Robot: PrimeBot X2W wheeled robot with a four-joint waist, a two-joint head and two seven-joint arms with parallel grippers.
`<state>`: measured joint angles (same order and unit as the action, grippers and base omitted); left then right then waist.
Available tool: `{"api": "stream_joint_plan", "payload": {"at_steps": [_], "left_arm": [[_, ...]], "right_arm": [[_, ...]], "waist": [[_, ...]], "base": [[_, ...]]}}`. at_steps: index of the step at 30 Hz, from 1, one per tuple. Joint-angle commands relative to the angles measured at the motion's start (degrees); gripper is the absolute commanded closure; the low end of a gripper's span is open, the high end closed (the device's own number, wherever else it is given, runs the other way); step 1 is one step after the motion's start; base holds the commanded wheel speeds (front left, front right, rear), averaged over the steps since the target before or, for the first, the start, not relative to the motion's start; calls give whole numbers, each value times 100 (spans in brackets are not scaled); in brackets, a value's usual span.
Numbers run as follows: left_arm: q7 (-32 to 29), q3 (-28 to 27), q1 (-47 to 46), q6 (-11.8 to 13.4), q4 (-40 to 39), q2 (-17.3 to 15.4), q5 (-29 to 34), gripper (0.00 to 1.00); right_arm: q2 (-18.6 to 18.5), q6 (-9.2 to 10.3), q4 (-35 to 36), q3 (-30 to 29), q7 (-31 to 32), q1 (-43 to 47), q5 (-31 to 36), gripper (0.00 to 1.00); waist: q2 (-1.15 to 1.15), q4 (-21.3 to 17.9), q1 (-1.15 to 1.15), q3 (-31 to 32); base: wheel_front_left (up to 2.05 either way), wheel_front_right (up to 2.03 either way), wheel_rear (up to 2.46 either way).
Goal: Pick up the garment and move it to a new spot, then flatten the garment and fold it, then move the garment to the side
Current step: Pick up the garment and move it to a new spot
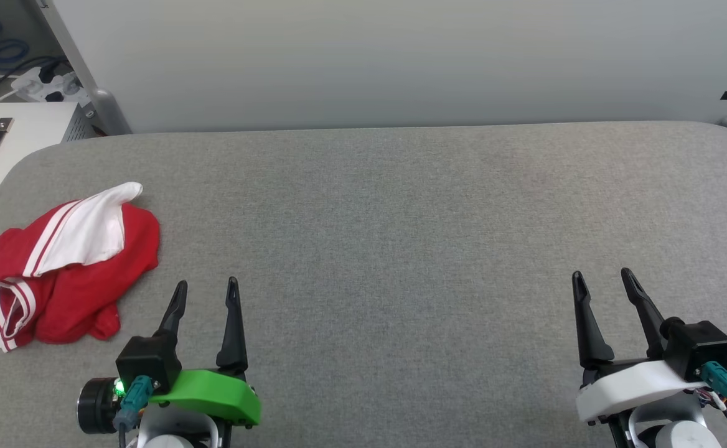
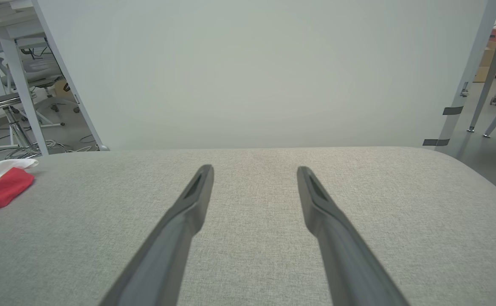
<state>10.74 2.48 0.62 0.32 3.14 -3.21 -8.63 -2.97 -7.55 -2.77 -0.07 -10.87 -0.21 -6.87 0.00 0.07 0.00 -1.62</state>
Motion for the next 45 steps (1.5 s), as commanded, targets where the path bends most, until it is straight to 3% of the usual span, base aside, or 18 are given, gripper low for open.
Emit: {"api": "stream_joint_plan", "payload": {"at_steps": [1, 11, 32, 45], "left_arm": [[72, 13, 25, 22, 17, 25, -51, 0], [190, 8, 30, 52, 59, 28, -137, 0], [426, -62, 206, 39, 127, 34, -227, 0], [426, -84, 241, -4, 93, 34, -205, 0]], "right_arm": [[7, 5, 7, -3, -64, -39, -72, 0], [8, 5, -13, 125, -180, 4, -141, 0], [10, 6, -132, 492, -413, 98, -376, 0], [10, 6, -143, 530, -413, 86, -400, 0]], "waist": [[0, 39, 0, -2], [0, 588, 0, -32], [0, 2359, 0, 66], [0, 2653, 0, 54]], "base": [[0, 0, 0], [0, 0, 0], [0, 0, 0], [0, 0, 0]]}}
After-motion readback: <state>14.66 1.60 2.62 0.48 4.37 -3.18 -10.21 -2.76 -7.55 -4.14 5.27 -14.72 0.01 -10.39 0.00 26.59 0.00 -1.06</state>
